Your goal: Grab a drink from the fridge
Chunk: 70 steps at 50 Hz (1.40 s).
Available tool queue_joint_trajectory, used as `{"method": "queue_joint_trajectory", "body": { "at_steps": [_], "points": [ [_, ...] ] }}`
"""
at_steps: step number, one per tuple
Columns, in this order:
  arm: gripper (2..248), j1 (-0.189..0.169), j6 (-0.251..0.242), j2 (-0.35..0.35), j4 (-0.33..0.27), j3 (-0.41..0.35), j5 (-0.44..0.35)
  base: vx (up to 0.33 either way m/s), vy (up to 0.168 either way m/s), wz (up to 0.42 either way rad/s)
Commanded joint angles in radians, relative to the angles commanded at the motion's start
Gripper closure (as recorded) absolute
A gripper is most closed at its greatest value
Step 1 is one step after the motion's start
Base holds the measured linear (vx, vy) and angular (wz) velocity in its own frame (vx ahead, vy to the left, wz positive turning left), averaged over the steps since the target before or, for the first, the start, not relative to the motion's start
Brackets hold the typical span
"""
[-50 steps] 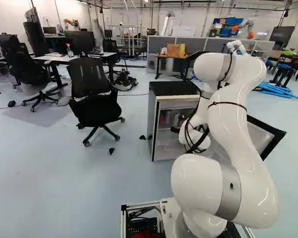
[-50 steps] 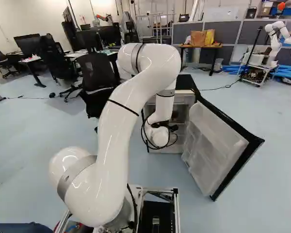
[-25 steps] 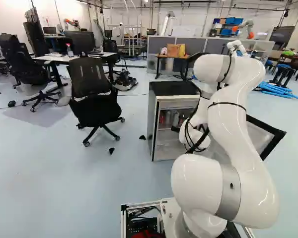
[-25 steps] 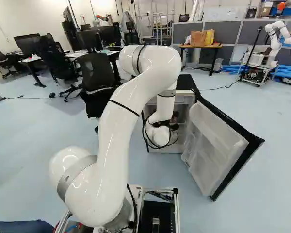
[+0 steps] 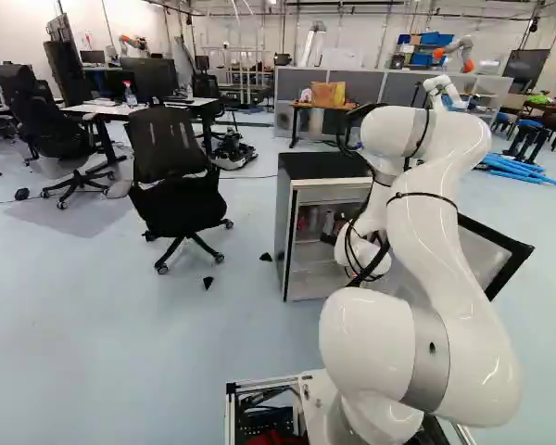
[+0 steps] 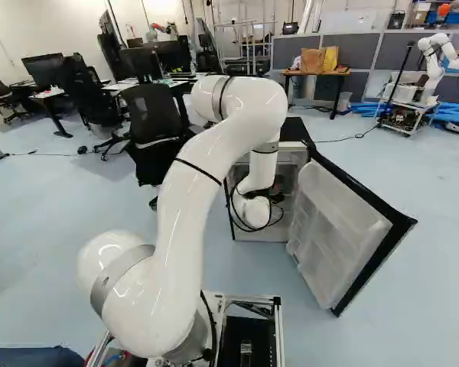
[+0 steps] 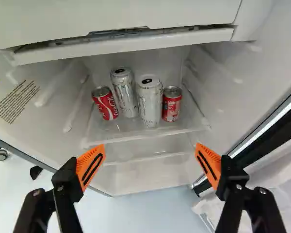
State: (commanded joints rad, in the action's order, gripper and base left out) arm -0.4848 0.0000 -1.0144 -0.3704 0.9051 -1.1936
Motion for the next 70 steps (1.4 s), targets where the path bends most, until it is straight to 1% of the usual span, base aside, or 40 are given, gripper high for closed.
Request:
{"method": "queue_joint_trajectory", "body": {
  "at_steps": [7, 24, 38, 58, 70],
  "points": [
    [3, 0.001, 0.000, -0.021, 0.000, 0.030, 0.000, 0.000, 0.000, 0.000],
    [3, 0.000, 0.000, -0.101, 0.000, 0.119, -0.001, 0.000, 0.000, 0.000],
    [3, -0.006, 0.000, -0.162, 0.000, 0.181, -0.019, 0.000, 0.000, 0.000],
    [3, -0.005, 0.000, -0.237, 0.000, 0.247, -0.065, 0.000, 0.000, 0.000],
    [3, -0.003, 0.000, -0.241, 0.000, 0.254, -0.108, 0.000, 0.000, 0.000]
  ]
}}
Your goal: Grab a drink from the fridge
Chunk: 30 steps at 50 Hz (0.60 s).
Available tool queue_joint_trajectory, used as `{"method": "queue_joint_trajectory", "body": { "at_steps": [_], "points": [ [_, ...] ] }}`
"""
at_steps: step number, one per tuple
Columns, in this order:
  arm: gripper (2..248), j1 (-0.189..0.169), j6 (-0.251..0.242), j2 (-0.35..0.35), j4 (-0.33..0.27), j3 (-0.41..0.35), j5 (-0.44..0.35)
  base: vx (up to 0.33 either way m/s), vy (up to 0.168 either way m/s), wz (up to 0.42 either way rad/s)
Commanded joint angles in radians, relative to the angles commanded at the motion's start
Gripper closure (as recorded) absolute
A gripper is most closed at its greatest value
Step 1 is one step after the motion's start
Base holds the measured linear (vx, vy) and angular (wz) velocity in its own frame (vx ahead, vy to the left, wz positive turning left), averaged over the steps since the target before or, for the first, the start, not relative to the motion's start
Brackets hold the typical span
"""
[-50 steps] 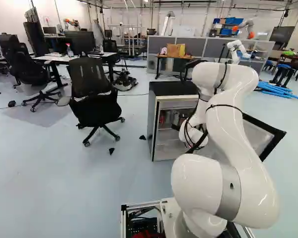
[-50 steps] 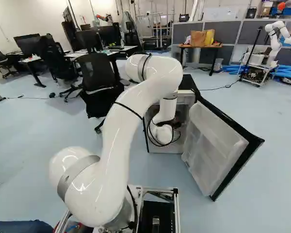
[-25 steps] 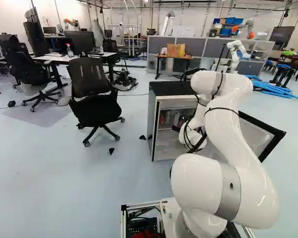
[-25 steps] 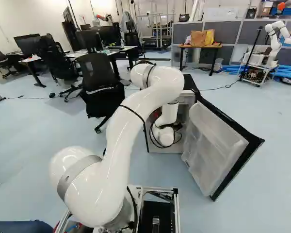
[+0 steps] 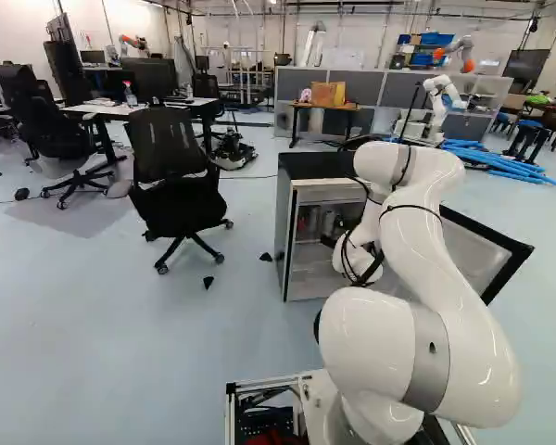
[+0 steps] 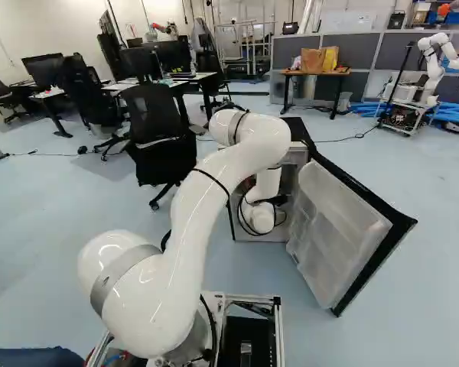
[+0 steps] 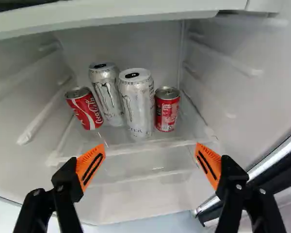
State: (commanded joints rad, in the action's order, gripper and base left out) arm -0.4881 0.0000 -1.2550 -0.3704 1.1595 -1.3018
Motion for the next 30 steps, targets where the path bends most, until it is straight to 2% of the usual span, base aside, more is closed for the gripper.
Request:
{"method": "queue_joint_trajectory", "body": {
  "at_steps": [12, 30],
  "points": [
    [3, 0.000, 0.000, -0.003, 0.000, 0.006, -0.038, 0.000, 0.000, 0.000],
    [3, -0.007, 0.000, -0.022, 0.016, 0.028, -0.052, 0.000, 0.000, 0.000]
  ]
}}
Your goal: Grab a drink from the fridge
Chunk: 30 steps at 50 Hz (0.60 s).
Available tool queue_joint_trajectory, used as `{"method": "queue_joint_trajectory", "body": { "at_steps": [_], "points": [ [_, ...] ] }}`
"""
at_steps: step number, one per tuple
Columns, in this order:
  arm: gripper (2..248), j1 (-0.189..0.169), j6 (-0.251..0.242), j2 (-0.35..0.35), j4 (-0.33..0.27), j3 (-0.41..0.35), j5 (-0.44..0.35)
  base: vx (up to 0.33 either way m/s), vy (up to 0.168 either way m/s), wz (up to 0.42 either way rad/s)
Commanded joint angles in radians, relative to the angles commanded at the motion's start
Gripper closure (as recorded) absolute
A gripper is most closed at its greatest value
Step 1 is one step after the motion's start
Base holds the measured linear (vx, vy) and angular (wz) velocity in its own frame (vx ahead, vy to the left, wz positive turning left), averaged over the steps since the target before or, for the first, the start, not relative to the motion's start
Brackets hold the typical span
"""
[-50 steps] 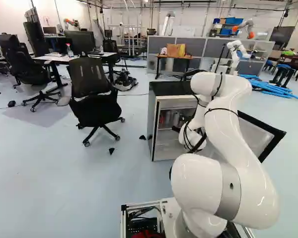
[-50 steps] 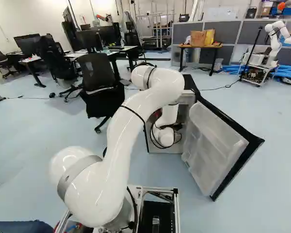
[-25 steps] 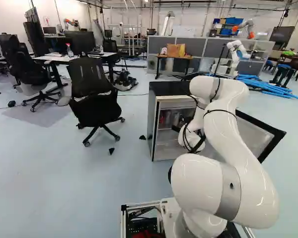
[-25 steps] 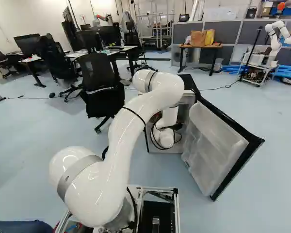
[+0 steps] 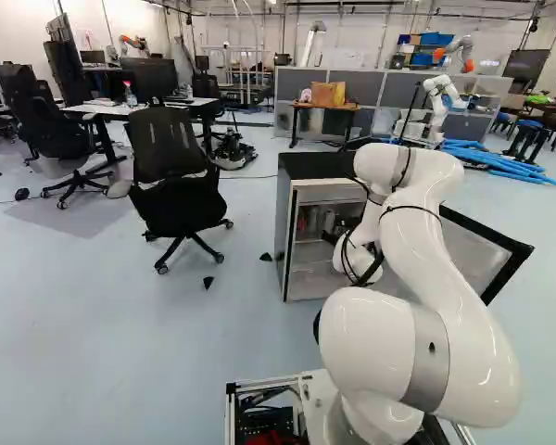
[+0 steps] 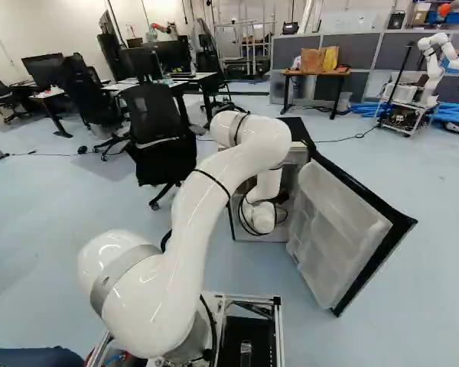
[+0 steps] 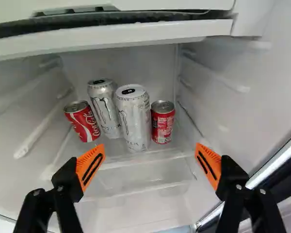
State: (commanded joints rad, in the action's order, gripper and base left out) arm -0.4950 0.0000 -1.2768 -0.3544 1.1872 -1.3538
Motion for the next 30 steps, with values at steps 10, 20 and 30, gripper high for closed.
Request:
{"method": "queue_joint_trajectory", "body": {
  "at_steps": [10, 20, 30],
  "points": [
    [3, -0.008, 0.000, -0.036, 0.013, 0.035, 0.000, 0.000, 0.000, 0.000],
    [3, -0.014, 0.000, -0.075, 0.027, 0.072, -0.002, 0.000, 0.000, 0.000],
    [3, -0.014, 0.000, -0.075, 0.034, 0.072, -0.010, 0.000, 0.000, 0.000]
  ]
}}
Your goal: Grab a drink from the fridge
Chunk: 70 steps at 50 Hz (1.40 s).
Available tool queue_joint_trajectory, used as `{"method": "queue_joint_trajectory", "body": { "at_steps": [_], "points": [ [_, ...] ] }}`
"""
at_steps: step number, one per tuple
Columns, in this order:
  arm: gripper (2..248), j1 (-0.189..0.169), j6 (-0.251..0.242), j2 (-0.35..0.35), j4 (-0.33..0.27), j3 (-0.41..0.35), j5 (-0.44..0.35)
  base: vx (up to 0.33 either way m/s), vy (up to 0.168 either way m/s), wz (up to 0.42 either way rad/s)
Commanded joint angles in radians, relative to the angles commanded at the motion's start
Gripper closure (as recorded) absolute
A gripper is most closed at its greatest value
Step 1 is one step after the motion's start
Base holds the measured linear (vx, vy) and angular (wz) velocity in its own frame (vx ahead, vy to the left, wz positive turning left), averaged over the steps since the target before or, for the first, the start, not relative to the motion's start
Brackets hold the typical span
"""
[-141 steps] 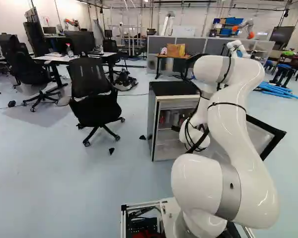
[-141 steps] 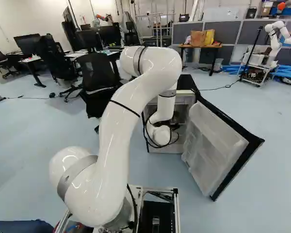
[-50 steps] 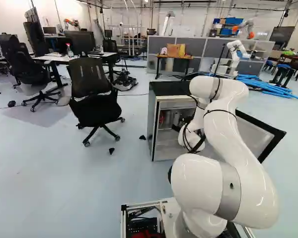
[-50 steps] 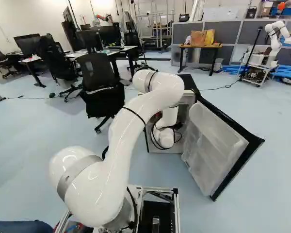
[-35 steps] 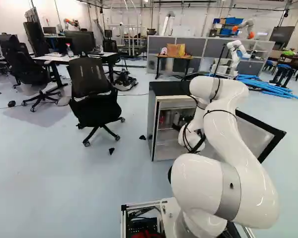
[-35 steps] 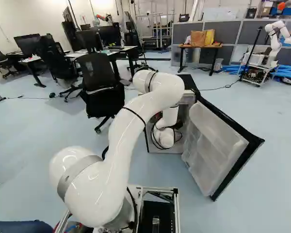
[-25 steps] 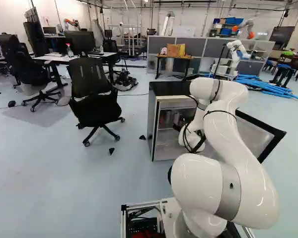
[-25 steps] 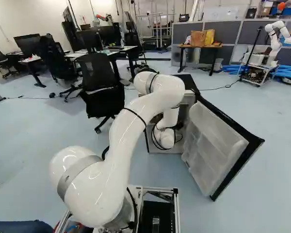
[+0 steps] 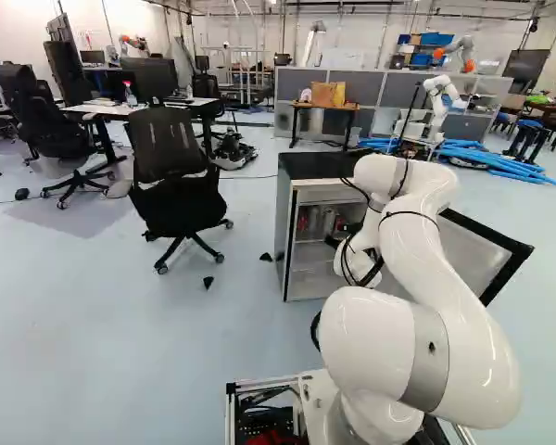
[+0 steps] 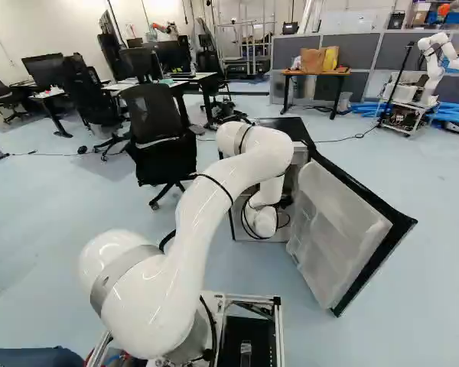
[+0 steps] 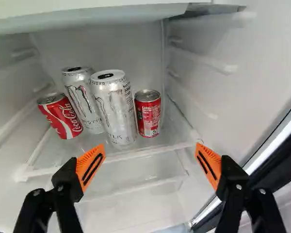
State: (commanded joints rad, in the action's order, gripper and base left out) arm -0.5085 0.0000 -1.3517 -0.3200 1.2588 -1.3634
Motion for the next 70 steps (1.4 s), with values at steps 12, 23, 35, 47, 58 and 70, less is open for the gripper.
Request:
{"method": "queue_joint_trajectory", "body": {
  "at_steps": [12, 23, 35, 47, 58, 70],
  "points": [
    [7, 0.000, 0.000, 0.000, 0.000, 0.000, 0.000, 0.000, 0.000, 0.000],
    [46, 0.000, 0.000, 0.000, 0.000, 0.000, 0.000, 0.000, 0.000, 0.000],
    [70, 0.000, 0.000, 0.000, 0.000, 0.000, 0.000, 0.000, 0.000, 0.000],
    [81, 0.000, 0.000, 0.000, 0.000, 0.000, 0.000, 0.000, 0.000, 0.000],
    [84, 0.000, 0.000, 0.000, 0.000, 0.000, 0.000, 0.000, 0.000, 0.000],
    [100, 0.000, 0.000, 0.000, 0.000, 0.000, 0.000, 0.000, 0.000, 0.000]
  ]
}}
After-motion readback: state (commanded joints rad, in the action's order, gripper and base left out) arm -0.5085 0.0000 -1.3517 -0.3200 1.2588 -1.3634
